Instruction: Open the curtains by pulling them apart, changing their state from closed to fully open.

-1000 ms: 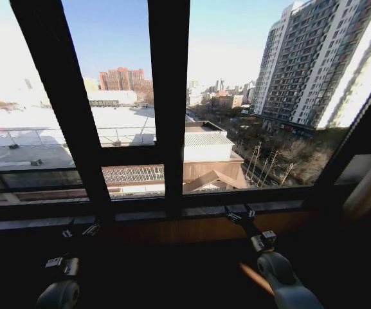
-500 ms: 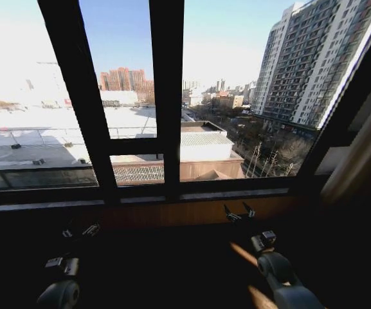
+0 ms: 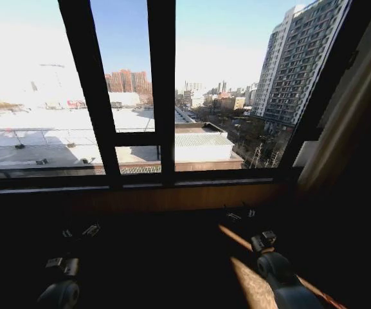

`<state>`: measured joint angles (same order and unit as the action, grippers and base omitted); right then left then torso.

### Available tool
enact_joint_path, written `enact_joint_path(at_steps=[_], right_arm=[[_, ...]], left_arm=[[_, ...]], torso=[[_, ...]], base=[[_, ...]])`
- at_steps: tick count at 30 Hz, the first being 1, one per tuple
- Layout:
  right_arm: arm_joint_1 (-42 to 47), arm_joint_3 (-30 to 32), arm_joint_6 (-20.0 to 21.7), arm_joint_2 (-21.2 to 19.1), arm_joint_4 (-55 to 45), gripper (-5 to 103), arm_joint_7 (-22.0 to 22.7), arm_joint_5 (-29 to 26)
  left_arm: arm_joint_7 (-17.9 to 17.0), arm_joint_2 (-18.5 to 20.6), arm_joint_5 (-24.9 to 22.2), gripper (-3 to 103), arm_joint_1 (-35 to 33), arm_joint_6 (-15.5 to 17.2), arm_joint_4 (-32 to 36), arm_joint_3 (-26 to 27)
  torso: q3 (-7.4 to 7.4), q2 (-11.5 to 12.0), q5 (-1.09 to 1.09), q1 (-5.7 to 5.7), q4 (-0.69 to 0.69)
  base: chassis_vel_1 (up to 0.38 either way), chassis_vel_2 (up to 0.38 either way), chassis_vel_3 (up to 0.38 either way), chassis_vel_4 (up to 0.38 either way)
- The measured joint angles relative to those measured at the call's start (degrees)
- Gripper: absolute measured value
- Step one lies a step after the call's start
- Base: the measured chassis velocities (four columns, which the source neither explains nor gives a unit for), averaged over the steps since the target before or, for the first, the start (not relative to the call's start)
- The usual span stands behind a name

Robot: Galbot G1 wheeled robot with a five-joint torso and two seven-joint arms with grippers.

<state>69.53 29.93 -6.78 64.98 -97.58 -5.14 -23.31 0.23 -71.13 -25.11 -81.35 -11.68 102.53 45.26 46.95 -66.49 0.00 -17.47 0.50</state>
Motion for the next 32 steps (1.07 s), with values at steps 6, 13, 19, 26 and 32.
enact_joint_path(at_steps=[6,13,19,26,32], right_arm=[[-0.02,-0.01,0.0,0.0,0.0,100,0.0,0.0],[-0.01,-0.01,0.0,0.0,0.0,100,0.0,0.0],[-0.01,-0.01,0.0,0.0,0.0,100,0.0,0.0],[-0.01,-0.01,0.0,0.0,0.0,100,0.0,0.0],[-0.01,-0.01,0.0,0.0,0.0,100,0.0,0.0]], left_arm=[[-0.01,0.01,0.0,100,0.02,0.0,0.01,0.01],[-0.01,0.01,0.0,100,0.01,0.0,0.01,0.01],[-0.02,0.01,0.0,100,0.0,0.0,-0.01,0.02],[-0.02,0.01,0.0,100,0.0,0.0,-0.01,0.02],[-0.02,0.01,0.0,100,0.0,0.0,-0.01,0.02]], torso=[[0.05,0.07,-0.01,-0.13,-0.09],[0.01,0.04,0.01,-0.05,-0.05],[0.02,0.04,0.0,-0.05,-0.06],[0.02,0.04,0.0,-0.04,-0.06],[0.02,0.03,0.0,-0.04,-0.05]], base=[[-0.041,0.022,0.019,-0.053],[-0.01,0.016,0.016,-0.018],[0.0,0.0,0.0,0.0],[0.0,0.0,0.0,0.0],[0.0,0.0,0.0,0.0]])
